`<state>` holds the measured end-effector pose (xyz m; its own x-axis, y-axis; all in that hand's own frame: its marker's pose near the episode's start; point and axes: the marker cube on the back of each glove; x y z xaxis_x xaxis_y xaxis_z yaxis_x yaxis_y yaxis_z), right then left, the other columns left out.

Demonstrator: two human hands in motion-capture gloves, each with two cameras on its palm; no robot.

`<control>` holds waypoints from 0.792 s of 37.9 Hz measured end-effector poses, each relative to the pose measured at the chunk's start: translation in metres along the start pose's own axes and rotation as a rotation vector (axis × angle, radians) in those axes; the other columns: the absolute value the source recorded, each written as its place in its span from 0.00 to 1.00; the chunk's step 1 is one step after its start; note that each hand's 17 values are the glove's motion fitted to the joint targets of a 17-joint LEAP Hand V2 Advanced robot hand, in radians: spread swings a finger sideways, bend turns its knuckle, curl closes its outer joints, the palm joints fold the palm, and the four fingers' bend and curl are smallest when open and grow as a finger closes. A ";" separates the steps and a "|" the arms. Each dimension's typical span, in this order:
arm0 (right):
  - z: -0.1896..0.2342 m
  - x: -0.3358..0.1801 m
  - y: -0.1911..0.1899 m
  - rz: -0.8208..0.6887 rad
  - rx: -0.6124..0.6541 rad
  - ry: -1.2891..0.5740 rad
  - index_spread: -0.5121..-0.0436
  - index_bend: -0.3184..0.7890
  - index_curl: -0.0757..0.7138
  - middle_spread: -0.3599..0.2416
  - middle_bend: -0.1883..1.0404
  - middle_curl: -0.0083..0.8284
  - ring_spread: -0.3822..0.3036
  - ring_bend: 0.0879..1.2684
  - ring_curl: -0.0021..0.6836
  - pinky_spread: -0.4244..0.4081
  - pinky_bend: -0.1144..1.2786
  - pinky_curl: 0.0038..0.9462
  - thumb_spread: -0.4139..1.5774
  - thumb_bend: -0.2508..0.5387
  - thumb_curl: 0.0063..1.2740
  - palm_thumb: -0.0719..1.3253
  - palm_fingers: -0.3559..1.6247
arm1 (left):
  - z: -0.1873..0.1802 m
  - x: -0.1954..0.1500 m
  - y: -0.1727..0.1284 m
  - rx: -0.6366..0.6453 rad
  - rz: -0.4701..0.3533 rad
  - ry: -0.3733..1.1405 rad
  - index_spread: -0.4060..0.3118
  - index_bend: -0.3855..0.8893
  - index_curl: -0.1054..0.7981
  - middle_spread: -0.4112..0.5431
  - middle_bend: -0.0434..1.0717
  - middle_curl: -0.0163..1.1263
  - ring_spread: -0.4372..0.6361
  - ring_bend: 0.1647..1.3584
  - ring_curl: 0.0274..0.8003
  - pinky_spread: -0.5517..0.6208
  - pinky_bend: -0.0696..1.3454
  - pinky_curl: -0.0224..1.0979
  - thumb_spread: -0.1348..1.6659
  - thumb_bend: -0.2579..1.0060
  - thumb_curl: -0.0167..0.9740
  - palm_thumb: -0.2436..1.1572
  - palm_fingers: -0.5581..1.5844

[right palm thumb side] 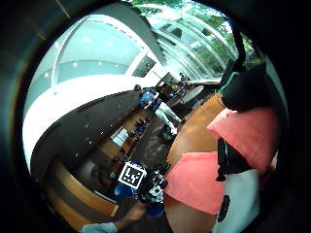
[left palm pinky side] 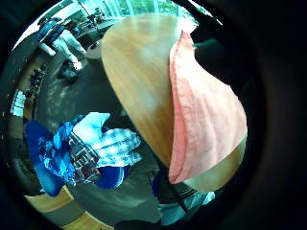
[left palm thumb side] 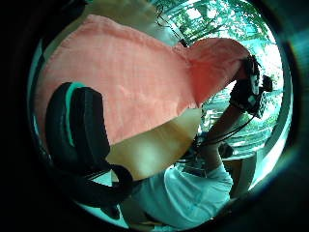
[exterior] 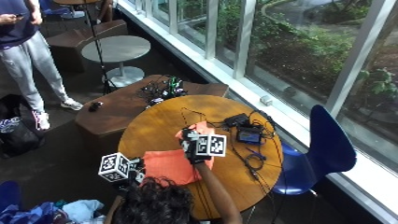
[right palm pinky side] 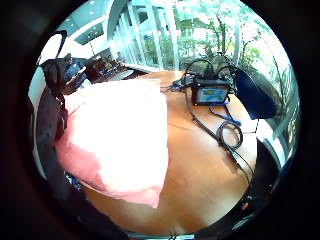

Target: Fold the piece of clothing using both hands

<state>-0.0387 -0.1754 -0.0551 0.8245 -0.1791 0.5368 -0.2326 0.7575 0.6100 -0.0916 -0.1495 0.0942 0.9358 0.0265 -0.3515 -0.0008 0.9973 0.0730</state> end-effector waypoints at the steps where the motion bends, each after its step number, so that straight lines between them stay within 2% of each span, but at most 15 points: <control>1: 0.012 -0.018 0.004 -0.036 -0.015 -0.003 0.44 0.42 0.50 0.13 0.32 0.55 0.15 0.52 0.65 0.05 0.51 0.40 0.56 0.32 0.41 0.78 0.82 | -0.006 -0.006 0.004 0.013 -0.014 0.006 0.45 0.41 0.46 0.44 0.22 0.34 0.56 0.31 0.38 0.67 0.42 0.41 0.91 0.24 0.22 0.31 0.44; 6: 0.068 -0.090 0.031 -0.210 -0.081 0.056 0.43 0.41 0.51 0.13 0.31 0.55 0.15 0.53 0.65 0.05 0.51 0.40 0.55 0.30 0.42 0.80 0.82 | -0.028 -0.031 0.026 0.068 -0.086 0.041 0.44 0.40 0.46 0.42 0.23 0.35 0.54 0.31 0.39 0.64 0.42 0.41 0.91 0.25 0.24 0.34 0.45; 11: 0.121 -0.124 0.075 -0.408 -0.154 0.333 0.42 0.37 0.49 0.12 0.32 0.56 0.15 0.54 0.66 0.05 0.52 0.40 0.54 0.29 0.43 0.80 0.81 | -0.042 -0.054 0.047 0.139 -0.155 0.078 0.44 0.40 0.45 0.41 0.24 0.36 0.52 0.31 0.39 0.63 0.41 0.40 0.91 0.27 0.25 0.37 0.46; 15: 0.159 -0.161 0.108 -0.500 -0.172 0.285 0.41 0.36 0.47 0.12 0.33 0.57 0.15 0.55 0.66 0.05 0.53 0.40 0.55 0.29 0.43 0.81 0.80 | -0.048 -0.070 0.058 0.180 -0.201 0.118 0.44 0.40 0.45 0.40 0.23 0.36 0.51 0.32 0.39 0.62 0.40 0.40 0.91 0.27 0.26 0.39 0.46; 20: 0.196 -0.160 0.143 -0.570 -0.277 0.352 0.40 0.37 0.45 0.12 0.33 0.57 0.14 0.56 0.66 0.05 0.53 0.40 0.55 0.29 0.44 0.80 0.80 | -0.052 -0.084 0.071 0.186 -0.252 0.123 0.43 0.40 0.45 0.39 0.23 0.37 0.50 0.31 0.39 0.61 0.40 0.40 0.91 0.28 0.27 0.42 0.47; 24: 0.208 -0.151 0.159 -0.587 -0.428 0.313 0.39 0.30 0.40 0.11 0.32 0.56 0.13 0.56 0.66 0.05 0.57 0.42 0.56 0.26 0.43 0.77 0.76 | -0.052 -0.081 0.074 0.180 -0.248 0.108 0.43 0.40 0.45 0.38 0.23 0.37 0.49 0.31 0.39 0.61 0.40 0.39 0.91 0.29 0.28 0.43 0.48; 28: 0.188 -0.137 0.166 -0.620 -0.621 0.281 0.39 0.28 0.35 0.12 0.28 0.54 0.12 0.56 0.66 0.06 0.62 0.43 0.58 0.27 0.42 0.75 0.71 | -0.052 -0.067 0.070 0.181 -0.211 0.093 0.43 0.40 0.44 0.38 0.22 0.37 0.49 0.31 0.39 0.60 0.40 0.39 0.92 0.29 0.29 0.44 0.48; 29: 0.183 -0.132 0.165 -0.627 -0.644 0.268 0.39 0.27 0.33 0.14 0.26 0.52 0.11 0.54 0.64 0.07 0.64 0.44 0.60 0.26 0.42 0.73 0.68 | -0.052 -0.063 0.068 0.182 -0.200 0.086 0.43 0.40 0.44 0.38 0.22 0.37 0.49 0.31 0.39 0.60 0.40 0.39 0.92 0.29 0.29 0.44 0.48; 30: 0.177 -0.126 0.163 -0.630 -0.653 0.255 0.40 0.30 0.33 0.14 0.26 0.52 0.12 0.49 0.62 0.10 0.63 0.43 0.63 0.24 0.40 0.70 0.63 | -0.053 -0.058 0.066 0.183 -0.189 0.074 0.43 0.41 0.45 0.38 0.22 0.37 0.49 0.31 0.39 0.60 0.40 0.39 0.92 0.29 0.29 0.44 0.48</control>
<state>-0.2716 -0.1409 0.0801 0.8061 -0.5911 0.0282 0.5659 0.7840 0.2553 -0.1648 -0.0812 0.0703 0.8849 -0.1471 -0.4419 0.2413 0.9564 0.1648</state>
